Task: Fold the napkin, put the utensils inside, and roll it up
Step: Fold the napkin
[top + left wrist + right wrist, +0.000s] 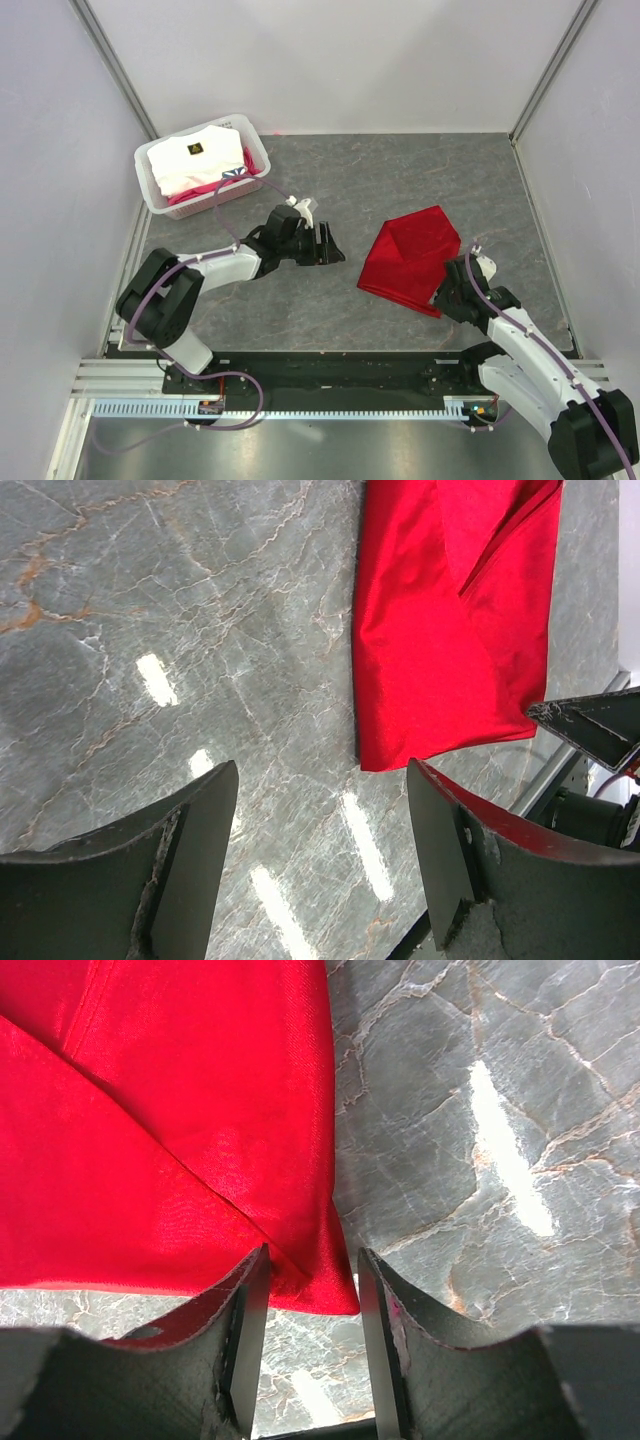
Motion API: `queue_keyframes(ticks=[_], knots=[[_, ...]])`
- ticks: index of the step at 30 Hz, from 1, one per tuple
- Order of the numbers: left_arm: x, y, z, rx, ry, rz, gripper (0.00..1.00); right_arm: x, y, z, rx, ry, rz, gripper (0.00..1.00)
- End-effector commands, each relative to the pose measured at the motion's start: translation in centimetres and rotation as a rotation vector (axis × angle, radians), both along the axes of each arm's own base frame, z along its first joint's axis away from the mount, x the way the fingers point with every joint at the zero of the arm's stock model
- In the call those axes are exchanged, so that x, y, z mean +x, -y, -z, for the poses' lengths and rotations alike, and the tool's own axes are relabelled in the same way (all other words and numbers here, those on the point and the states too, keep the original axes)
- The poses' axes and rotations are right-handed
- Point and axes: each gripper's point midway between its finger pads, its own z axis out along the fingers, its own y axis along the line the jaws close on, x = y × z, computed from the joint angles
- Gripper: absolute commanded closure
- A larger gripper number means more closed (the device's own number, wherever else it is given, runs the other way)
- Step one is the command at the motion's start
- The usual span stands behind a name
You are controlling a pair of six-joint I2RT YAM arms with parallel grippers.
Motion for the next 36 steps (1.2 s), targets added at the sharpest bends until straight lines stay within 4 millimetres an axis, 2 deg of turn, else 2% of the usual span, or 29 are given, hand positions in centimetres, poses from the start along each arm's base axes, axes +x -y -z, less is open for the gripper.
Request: queue_keyframes(ticks=[1, 3, 7, 12, 18, 22, 25, 30, 36], knots=[[0.7, 1.2, -0.9, -0.039, 0.011, 0.037, 0.25, 0.1, -0.4, 0.1, 0.02, 0.014, 0.008, 0.55], [0.5, 1.2, -0.4, -0.036, -0.002, 0.041, 0.25, 0.2, -0.3, 0.3, 0.018, 0.013, 0.012, 0.57], [0.1, 1.4, 0.4, -0.038, -0.034, 0.048, 0.25, 0.4, -0.2, 0.2, 0.012, 0.019, 0.02, 0.74], [-0.9, 2.5, 1.0, -0.056, -0.063, 0.087, 0.25, 0.5, 0.2, 0.1, -0.006, 0.019, 0.028, 0.88], [-2.8, 4.4, 2.5, -0.086, -0.137, 0.142, 0.27, 0.5, -0.2, 0.7, 0.005, 0.011, 0.015, 0.93], [-4.1, 5.8, 3.2, -0.093, -0.183, 0.162, 0.37, 0.6, -0.2, 0.6, 0.007, 0.013, 0.015, 0.93], [-5.0, 6.2, 4.2, -0.062, -0.218, 0.166, 0.47, 0.6, -0.3, 0.6, 0.006, 0.015, 0.011, 0.94], [-5.7, 6.3, 5.9, 0.002, -0.256, 0.154, 0.52, 0.6, -0.4, 0.6, 0.014, 0.019, 0.011, 0.93], [-6.2, 6.9, 6.8, 0.036, -0.267, 0.16, 0.54, 0.5, -0.5, 0.7, 0.019, 0.019, 0.007, 0.94]])
